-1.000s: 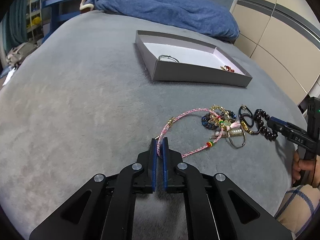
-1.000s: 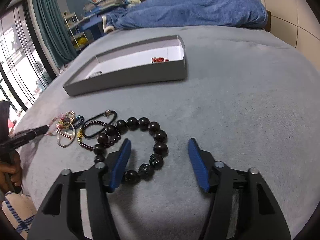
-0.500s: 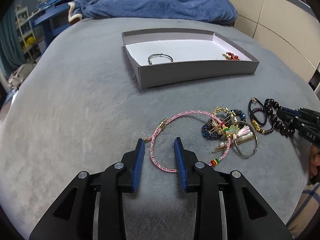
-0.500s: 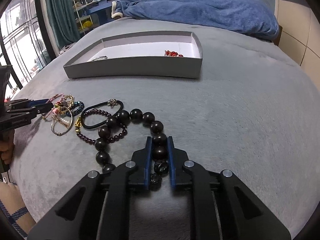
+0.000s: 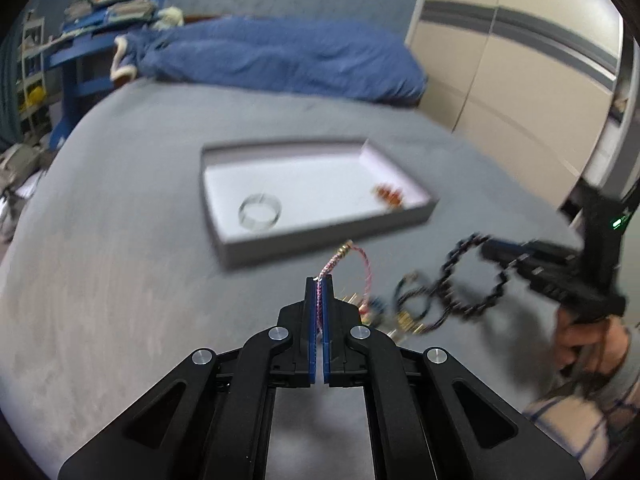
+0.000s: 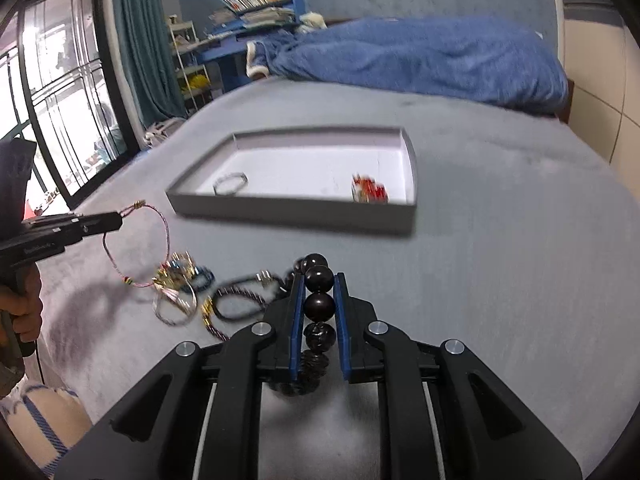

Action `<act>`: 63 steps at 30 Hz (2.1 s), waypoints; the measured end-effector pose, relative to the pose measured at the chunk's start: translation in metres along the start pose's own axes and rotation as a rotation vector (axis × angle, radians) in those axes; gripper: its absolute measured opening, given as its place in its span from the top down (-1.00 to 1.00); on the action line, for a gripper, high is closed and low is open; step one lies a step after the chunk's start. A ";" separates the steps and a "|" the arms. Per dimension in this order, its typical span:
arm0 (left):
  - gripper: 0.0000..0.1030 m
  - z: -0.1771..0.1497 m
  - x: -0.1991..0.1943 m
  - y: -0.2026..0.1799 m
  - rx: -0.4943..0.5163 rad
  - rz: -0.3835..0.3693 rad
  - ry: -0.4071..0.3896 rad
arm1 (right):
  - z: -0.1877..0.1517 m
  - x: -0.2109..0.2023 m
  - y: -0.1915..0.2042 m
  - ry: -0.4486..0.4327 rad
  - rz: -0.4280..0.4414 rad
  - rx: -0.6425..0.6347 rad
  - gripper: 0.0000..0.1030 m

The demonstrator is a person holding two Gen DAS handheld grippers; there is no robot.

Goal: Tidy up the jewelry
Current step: 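Carry both bracelets over the box and open both grippers to release them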

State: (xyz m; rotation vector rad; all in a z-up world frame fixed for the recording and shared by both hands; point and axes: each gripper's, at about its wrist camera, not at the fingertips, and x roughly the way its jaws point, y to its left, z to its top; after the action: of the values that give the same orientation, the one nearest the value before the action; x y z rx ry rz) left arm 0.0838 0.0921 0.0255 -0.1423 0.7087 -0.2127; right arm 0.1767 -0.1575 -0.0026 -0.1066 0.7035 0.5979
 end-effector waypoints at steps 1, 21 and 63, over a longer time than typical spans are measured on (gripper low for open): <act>0.95 0.006 -0.004 -0.003 0.003 -0.009 -0.016 | 0.004 -0.001 0.000 -0.006 0.002 -0.003 0.73; 0.95 0.095 0.033 -0.006 -0.002 0.051 -0.084 | 0.112 0.048 0.007 -0.031 0.058 -0.039 0.73; -0.29 0.036 0.092 0.024 -0.017 0.188 0.029 | 0.067 0.091 -0.042 0.066 -0.011 0.063 0.36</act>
State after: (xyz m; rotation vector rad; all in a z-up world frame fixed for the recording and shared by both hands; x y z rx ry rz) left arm 0.1790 0.0953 -0.0106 -0.0880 0.7480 -0.0289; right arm 0.2930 -0.1294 -0.0137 -0.0718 0.7845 0.5629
